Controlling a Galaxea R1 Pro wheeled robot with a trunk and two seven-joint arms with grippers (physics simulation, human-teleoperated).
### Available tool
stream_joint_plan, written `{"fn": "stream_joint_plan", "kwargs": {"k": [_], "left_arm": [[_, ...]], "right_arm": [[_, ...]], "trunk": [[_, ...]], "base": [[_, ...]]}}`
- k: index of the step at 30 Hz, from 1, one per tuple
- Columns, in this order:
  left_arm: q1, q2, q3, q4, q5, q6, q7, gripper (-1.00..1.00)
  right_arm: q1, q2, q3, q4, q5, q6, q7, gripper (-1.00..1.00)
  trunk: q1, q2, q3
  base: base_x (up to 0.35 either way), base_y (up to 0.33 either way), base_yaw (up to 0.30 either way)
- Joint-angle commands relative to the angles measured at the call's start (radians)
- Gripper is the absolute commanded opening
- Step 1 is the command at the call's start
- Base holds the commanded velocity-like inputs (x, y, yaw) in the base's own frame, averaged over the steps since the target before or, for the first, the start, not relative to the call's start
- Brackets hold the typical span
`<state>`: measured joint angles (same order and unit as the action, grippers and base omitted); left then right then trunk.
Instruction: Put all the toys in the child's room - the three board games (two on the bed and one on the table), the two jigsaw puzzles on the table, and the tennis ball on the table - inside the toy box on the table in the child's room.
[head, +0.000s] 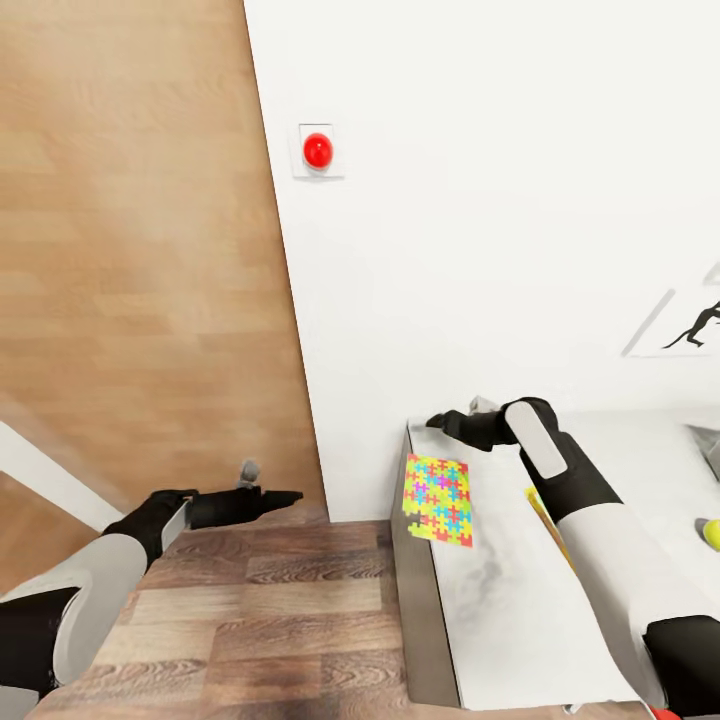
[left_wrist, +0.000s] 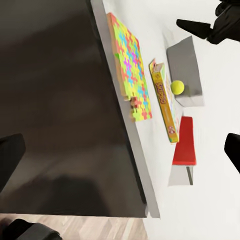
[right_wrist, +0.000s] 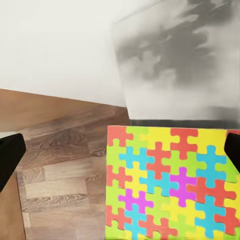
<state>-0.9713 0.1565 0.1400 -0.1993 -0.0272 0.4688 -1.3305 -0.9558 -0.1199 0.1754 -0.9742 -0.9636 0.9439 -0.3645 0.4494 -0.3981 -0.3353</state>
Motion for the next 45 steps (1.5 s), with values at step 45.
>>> {"fn": "stream_joint_plan", "kwargs": {"k": [45], "left_arm": [[-0.001, -0.276, 0.012, 0.001, 0.008, -0.052, 0.315, 1.0]], "right_arm": [[0.382, -0.201, -0.317, -0.469, -0.053, 0.103, 0.581, 1.0]], "trunk": [[0.001, -0.002, -0.002]], "base": [[0.0, 0.0, 0.0]]}}
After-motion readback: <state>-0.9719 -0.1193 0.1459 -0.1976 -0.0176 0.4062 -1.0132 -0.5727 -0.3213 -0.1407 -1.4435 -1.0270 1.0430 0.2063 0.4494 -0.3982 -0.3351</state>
